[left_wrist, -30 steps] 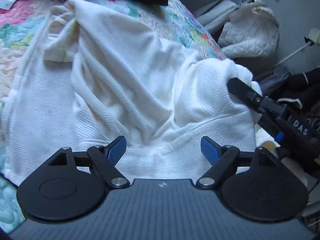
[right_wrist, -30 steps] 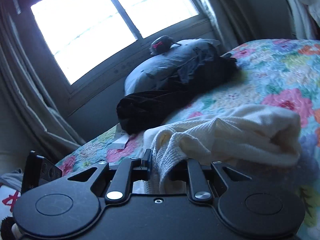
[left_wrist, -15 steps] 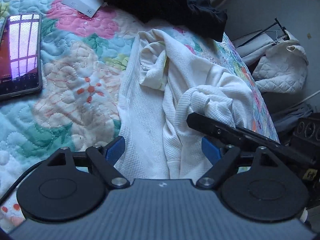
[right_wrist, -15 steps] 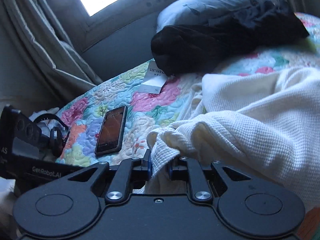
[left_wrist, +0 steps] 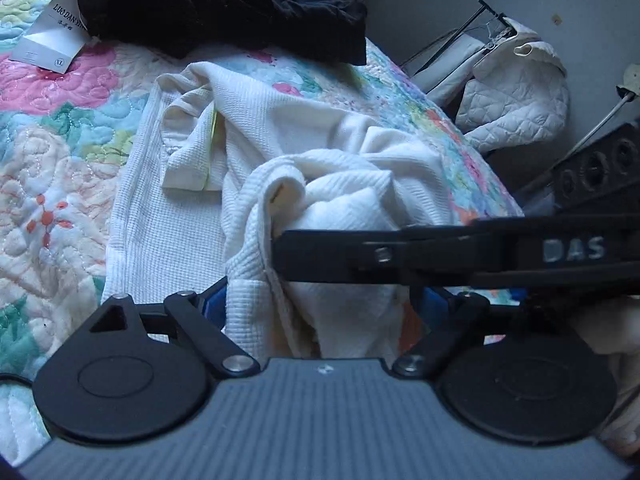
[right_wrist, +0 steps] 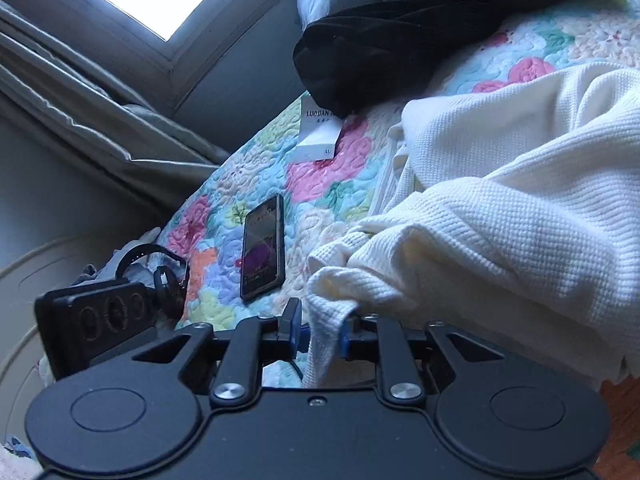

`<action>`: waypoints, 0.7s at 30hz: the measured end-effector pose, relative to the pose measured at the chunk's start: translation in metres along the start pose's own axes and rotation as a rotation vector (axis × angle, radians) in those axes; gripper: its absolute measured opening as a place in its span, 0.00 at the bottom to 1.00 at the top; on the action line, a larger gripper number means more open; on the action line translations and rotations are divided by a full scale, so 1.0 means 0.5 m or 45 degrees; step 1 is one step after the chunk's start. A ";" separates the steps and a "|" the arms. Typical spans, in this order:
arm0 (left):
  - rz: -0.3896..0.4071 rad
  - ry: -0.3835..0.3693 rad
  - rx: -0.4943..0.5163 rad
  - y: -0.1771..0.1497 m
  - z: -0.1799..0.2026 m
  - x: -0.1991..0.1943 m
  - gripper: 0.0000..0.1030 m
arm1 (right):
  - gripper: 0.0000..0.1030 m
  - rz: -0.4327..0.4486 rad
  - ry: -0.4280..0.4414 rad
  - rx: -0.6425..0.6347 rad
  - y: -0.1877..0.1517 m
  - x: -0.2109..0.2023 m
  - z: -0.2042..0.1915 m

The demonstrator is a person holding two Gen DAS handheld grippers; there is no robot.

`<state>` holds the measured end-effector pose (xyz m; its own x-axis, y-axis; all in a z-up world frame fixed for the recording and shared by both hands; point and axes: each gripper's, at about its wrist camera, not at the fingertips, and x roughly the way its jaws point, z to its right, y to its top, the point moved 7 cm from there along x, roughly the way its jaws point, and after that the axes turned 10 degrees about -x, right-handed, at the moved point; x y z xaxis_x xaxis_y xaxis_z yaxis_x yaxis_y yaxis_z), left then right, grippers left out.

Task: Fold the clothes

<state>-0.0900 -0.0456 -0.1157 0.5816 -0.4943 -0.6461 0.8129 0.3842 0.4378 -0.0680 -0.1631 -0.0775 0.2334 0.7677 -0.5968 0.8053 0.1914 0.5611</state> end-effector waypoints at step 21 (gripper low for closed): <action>0.027 0.112 -0.023 0.019 -0.060 0.041 0.44 | 0.60 0.429 -0.255 0.566 -0.087 -0.145 0.351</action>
<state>-0.0714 -0.0289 -0.1433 0.5928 -0.4158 -0.6897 0.7994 0.4081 0.4410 -0.0243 -0.3344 -0.1595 0.5795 0.6029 -0.5483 0.8098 -0.3506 0.4704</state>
